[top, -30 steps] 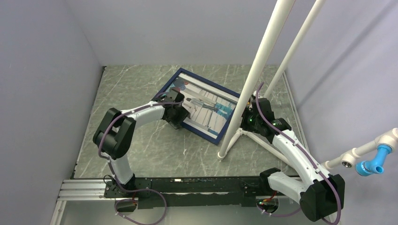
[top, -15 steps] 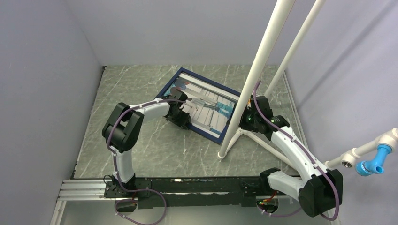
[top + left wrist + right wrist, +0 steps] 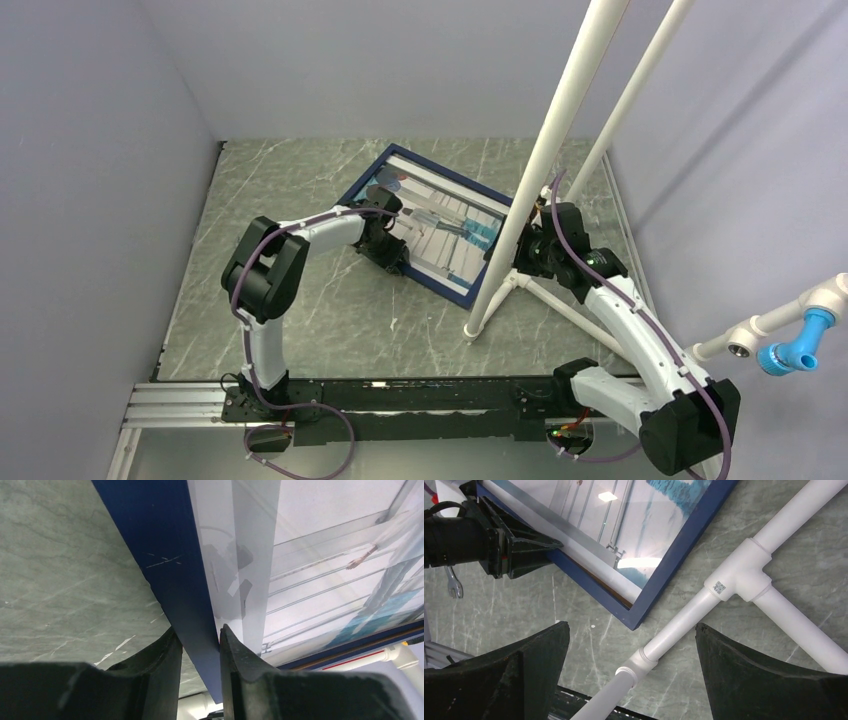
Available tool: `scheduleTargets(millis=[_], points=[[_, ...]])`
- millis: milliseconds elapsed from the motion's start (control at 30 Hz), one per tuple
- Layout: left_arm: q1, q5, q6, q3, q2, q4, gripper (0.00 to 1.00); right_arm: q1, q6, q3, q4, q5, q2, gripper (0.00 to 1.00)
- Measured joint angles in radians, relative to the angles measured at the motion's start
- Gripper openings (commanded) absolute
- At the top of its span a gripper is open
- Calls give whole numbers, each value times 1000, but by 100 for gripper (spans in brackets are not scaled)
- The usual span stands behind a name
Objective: Take the photo out of the frame
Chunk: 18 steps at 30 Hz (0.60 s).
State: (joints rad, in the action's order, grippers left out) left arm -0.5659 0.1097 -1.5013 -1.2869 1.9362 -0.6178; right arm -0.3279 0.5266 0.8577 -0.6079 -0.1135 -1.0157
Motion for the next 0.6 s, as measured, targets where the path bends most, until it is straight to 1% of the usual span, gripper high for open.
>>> scheduleTargets(millis=[100,300,400,600], points=[[3,5,18,7,-13,8,0,0,0,0,-5,0,19,97],[38,34,85,71,-103,48,0,0,2,0,-5,2,37,97],[64,64,122,103,-137,92,0,0,5,-2,-5,8,48,98],[116,138,184,138,-150,182,0,0,8,-5,-5,31,90,98]])
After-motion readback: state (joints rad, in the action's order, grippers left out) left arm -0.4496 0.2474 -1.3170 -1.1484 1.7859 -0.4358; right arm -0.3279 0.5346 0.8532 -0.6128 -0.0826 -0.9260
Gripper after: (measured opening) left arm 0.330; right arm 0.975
